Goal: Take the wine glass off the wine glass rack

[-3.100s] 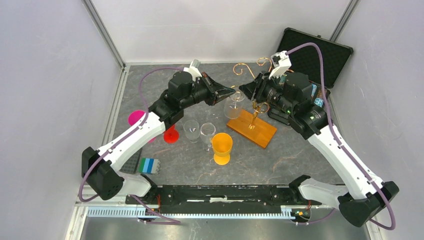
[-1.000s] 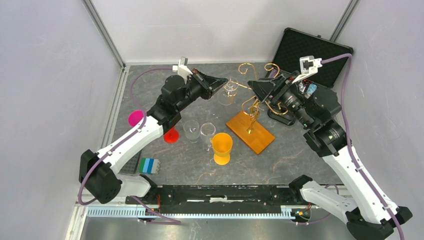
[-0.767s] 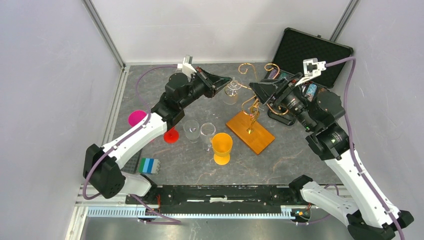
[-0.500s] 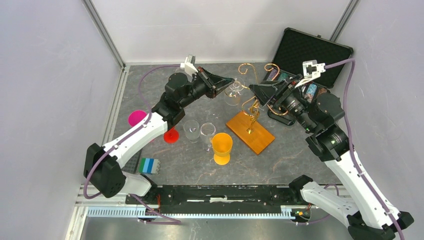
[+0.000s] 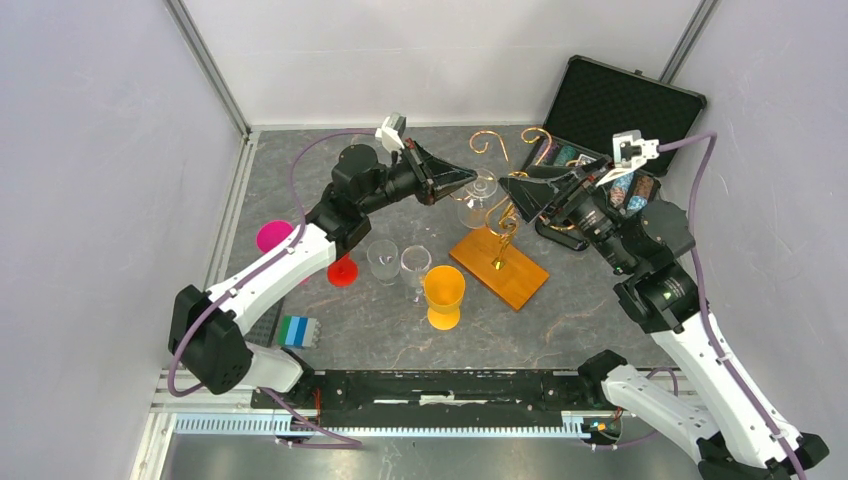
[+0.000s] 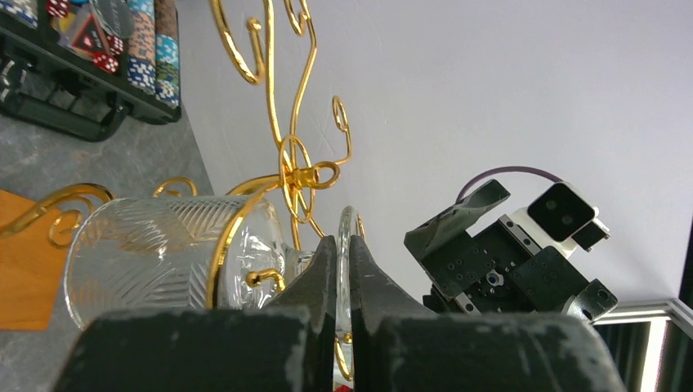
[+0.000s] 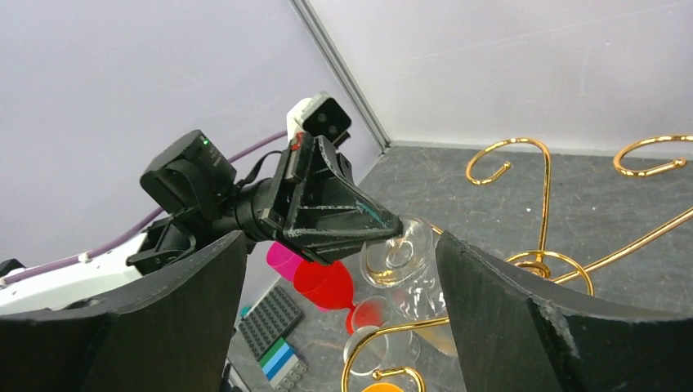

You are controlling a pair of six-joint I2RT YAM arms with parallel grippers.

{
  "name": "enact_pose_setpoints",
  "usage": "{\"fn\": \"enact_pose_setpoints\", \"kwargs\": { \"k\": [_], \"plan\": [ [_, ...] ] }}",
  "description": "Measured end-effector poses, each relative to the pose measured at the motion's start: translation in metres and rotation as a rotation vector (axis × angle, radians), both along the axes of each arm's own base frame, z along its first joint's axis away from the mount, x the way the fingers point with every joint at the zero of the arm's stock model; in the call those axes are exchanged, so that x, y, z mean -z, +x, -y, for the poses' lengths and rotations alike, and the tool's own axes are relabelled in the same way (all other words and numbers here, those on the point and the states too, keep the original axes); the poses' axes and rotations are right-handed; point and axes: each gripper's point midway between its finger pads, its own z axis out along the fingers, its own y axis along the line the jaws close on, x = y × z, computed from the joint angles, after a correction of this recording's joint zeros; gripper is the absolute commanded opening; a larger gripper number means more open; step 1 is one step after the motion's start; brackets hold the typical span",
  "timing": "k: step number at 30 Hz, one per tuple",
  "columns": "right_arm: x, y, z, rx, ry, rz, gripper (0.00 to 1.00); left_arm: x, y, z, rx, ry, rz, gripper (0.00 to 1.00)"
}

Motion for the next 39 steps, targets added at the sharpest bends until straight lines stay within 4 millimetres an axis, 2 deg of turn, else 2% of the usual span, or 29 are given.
{"fn": "enact_pose_setpoints", "kwargs": {
  "k": [9, 24, 39],
  "plan": [
    [-0.018, -0.010, 0.006, -0.001, 0.035, 0.060, 0.92, -0.004, -0.011, 0.004, 0.064, -0.016, -0.019, 0.02],
    [-0.019, -0.011, 0.005, -0.007, 0.044, 0.057, 0.92, -0.003, -0.023, 0.006, 0.131, 0.002, -0.045, 0.02],
    [-0.026, -0.019, 0.005, -0.032, 0.078, 0.067, 0.92, -0.011, -0.048, -0.011, 0.133, 0.001, -0.043, 0.02]
  ]
}}
